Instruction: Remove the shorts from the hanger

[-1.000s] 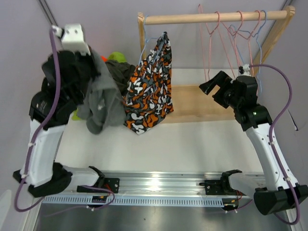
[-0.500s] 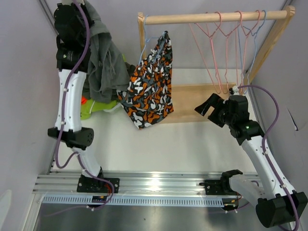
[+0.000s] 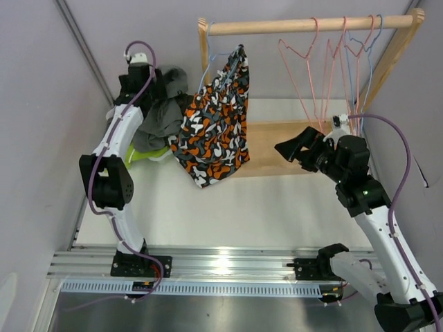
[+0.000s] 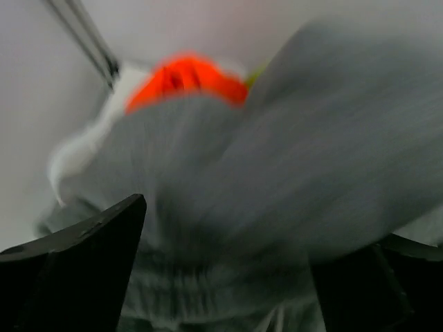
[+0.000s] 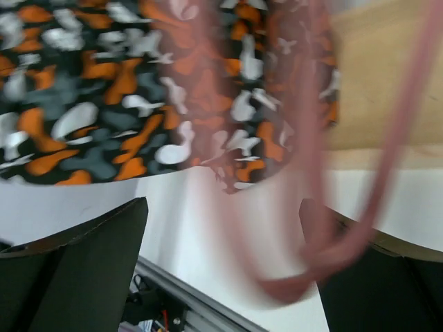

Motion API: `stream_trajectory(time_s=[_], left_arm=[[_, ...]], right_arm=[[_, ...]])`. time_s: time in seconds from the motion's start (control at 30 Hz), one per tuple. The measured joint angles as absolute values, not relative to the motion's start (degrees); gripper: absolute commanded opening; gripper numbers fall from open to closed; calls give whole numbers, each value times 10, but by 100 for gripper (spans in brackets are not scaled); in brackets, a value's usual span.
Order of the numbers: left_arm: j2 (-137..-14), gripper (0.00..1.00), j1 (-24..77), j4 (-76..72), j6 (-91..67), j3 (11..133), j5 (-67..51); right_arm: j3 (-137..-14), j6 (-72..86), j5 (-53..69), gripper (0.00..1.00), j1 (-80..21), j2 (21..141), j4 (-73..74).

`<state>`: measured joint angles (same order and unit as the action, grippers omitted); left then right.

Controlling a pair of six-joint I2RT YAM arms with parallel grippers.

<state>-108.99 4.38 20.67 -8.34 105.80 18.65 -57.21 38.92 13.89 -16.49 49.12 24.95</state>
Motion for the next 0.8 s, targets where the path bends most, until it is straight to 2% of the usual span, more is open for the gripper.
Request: stream_trajectory(time_s=[0.17, 0.3, 0.43, 0.6, 0.8], left_arm=[[-1049, 99, 51, 226, -127, 960, 172], [-939, 99, 66, 257, -136, 893, 173], [-772, 99, 99, 274, -141, 832, 177], [-561, 99, 123, 285, -151, 703, 173], [-439, 99, 123, 328, -156, 570, 160]], right_arm=[[-698, 378, 115, 99, -271, 533, 237], [-791, 361, 80, 99, -356, 586, 219], [-892, 337, 45, 99, -417, 675, 213], [-1012, 315, 19, 99, -442, 800, 215], [-1126, 298, -9, 98, -446, 916, 220]])
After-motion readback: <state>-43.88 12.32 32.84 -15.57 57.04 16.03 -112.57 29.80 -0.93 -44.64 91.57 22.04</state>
